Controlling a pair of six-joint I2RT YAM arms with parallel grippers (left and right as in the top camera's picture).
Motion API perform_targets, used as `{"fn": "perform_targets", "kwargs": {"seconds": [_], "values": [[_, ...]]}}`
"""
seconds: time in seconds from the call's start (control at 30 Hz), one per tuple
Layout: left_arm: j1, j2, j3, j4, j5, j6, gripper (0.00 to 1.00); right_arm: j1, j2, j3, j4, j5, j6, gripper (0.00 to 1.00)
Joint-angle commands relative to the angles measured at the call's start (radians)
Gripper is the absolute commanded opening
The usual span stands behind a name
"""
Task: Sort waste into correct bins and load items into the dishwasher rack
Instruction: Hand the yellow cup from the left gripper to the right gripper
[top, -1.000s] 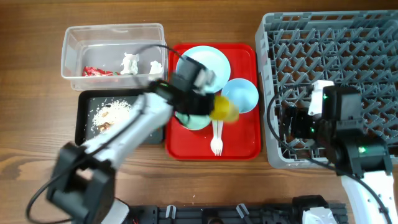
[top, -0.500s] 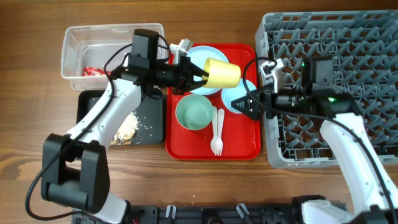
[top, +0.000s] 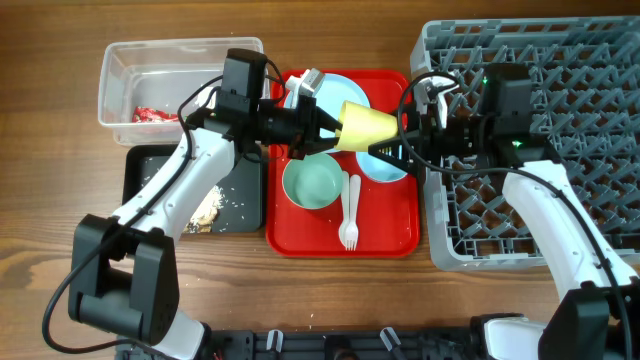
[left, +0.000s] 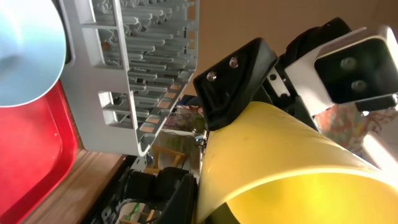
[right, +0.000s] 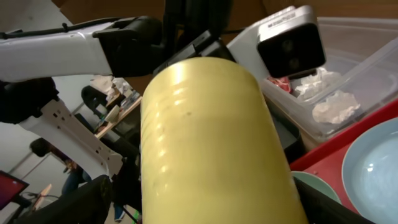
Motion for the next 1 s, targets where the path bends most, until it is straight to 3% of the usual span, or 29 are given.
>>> {"fn": "perform_targets", "kwargs": {"seconds": [0.0,0.1,0.37,0.5,0.73,0.8,0.83,0.97], "values": [[-0.003,0.005,0.006,-0.001,0.003,-0.006,0.04,0.002,0.009,0.014,0.017,-0.08,0.043,0.82],[-0.003,0.005,0.006,-0.001,0.003,-0.006,0.04,0.002,0.009,0.014,0.016,-0.026,0.093,0.77],[-0.003,0.005,0.006,0.006,0.003,-0.006,0.04,0.003,0.009,0.014,-0.007,-0.015,0.094,0.76],[-0.003,0.005,0.006,0.007,0.003,-0.006,0.04,0.003,0.01,0.014,-0.01,-0.015,0.095,0.66],[-0.003,0.005,0.006,0.007,0.003,-0.006,0.04,0.003,0.01,0.014,-0.01,-0.015,0.095,0.62],[-0.003,0.005,0.006,0.006,-0.013,0.003,0.15,0.003,0.01,0.014,-0.019,0.022,0.109,0.54],[-0.003,0.005,0.006,0.006,-0.039,0.016,0.29,0.003,0.01,0.014,-0.037,0.078,0.136,0.49],[-0.003,0.005,0.006,-0.093,-0.27,0.098,0.39,0.003,0.009,0.014,-0.149,0.278,0.139,0.46]]}}
